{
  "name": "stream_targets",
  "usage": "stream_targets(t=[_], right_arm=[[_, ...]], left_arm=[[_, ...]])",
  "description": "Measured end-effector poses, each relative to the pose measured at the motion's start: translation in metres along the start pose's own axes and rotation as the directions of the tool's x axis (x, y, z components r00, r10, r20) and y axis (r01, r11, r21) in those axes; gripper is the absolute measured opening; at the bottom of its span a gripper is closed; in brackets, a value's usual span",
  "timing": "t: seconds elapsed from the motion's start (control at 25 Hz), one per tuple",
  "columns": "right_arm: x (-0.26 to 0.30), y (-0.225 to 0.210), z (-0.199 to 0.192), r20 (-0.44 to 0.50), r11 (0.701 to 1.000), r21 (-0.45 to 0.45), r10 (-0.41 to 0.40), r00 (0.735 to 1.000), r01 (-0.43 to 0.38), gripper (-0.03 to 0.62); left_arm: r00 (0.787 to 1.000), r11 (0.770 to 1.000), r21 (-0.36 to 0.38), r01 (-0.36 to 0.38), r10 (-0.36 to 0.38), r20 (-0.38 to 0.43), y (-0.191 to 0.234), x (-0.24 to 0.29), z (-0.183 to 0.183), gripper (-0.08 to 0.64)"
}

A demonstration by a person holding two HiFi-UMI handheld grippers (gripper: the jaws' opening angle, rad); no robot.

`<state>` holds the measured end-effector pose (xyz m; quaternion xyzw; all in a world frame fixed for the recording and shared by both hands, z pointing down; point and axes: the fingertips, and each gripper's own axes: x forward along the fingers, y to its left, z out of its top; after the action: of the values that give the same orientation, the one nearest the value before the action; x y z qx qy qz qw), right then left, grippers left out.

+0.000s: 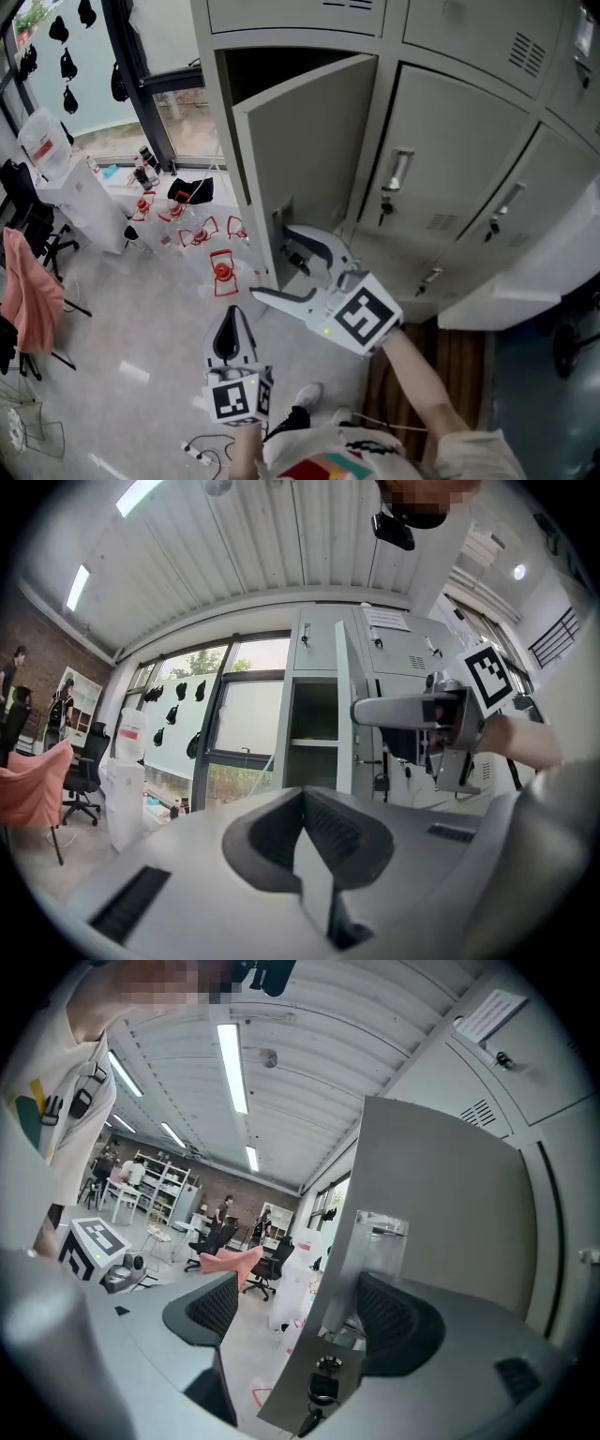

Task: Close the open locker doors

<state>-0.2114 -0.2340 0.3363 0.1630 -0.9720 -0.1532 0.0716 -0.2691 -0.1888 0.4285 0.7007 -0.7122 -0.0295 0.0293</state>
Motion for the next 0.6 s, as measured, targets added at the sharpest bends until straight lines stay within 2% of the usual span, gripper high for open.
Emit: stream_targets(t=[0.6], right_arm=[[0.082, -0.039, -0.005, -0.025, 0.999, 0.014, -0.049, 0.999, 0.049, 0.378]], left_arm=[[0.993, 0.993, 0.001, -0.115, 0.115, -0.008, 0.074, 0.005, -0.006, 0.005]])
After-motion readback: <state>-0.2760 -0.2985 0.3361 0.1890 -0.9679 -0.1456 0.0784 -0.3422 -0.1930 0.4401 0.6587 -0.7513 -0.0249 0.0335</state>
